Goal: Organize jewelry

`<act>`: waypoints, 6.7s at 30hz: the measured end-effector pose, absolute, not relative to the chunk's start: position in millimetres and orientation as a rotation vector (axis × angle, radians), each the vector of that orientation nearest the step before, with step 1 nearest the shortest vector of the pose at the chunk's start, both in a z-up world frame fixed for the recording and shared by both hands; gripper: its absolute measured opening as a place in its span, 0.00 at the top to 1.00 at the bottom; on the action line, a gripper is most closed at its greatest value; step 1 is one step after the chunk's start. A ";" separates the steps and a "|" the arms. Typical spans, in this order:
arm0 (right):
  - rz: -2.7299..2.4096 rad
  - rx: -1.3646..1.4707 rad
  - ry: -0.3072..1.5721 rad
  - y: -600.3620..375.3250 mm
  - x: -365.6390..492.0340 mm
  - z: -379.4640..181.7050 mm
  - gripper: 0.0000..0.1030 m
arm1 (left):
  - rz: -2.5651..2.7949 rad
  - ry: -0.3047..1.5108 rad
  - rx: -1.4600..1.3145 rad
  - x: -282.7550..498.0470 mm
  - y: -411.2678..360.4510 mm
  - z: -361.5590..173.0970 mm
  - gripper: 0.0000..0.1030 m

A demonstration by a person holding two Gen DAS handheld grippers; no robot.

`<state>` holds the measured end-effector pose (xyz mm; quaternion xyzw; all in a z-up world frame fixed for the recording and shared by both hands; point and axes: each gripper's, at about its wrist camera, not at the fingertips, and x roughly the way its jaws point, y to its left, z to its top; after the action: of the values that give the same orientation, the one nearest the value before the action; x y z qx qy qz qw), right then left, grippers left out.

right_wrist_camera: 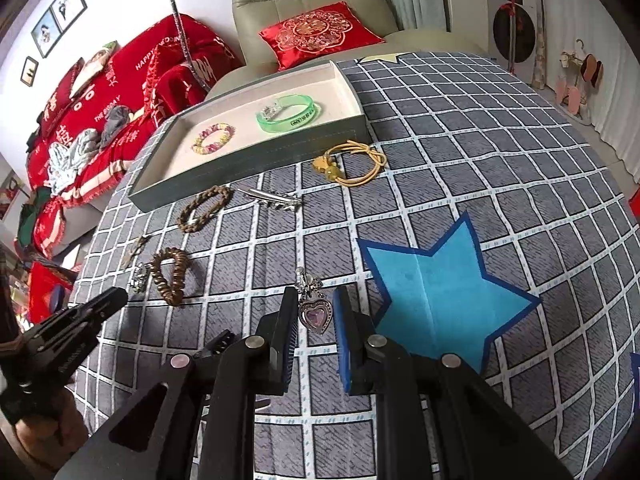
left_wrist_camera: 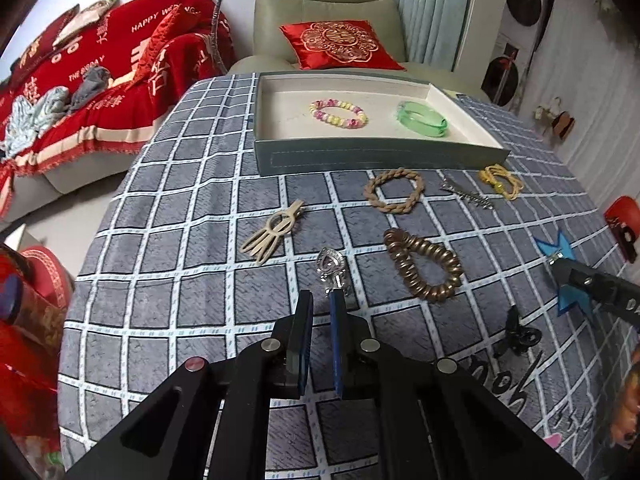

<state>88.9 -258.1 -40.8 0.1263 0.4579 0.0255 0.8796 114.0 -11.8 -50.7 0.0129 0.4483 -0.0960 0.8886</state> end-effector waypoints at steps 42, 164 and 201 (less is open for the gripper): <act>0.093 0.291 0.900 -257.2 78.5 -15.0 0.81 | -0.282 0.888 -0.003 126.5 -11.7 -34.4 0.79; 0.087 0.254 0.930 -249.1 312.7 -6.5 0.30 | -0.219 0.940 0.165 350.9 -73.3 -51.8 0.54; 0.042 0.370 0.856 -281.6 124.4 7.1 0.00 | -0.186 0.799 0.085 205.3 -2.2 5.1 0.00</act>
<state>124.4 -281.6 7.1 0.1785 0.4128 0.0204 0.8929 205.3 -2.2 5.1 0.0411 0.3884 -0.0905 0.9161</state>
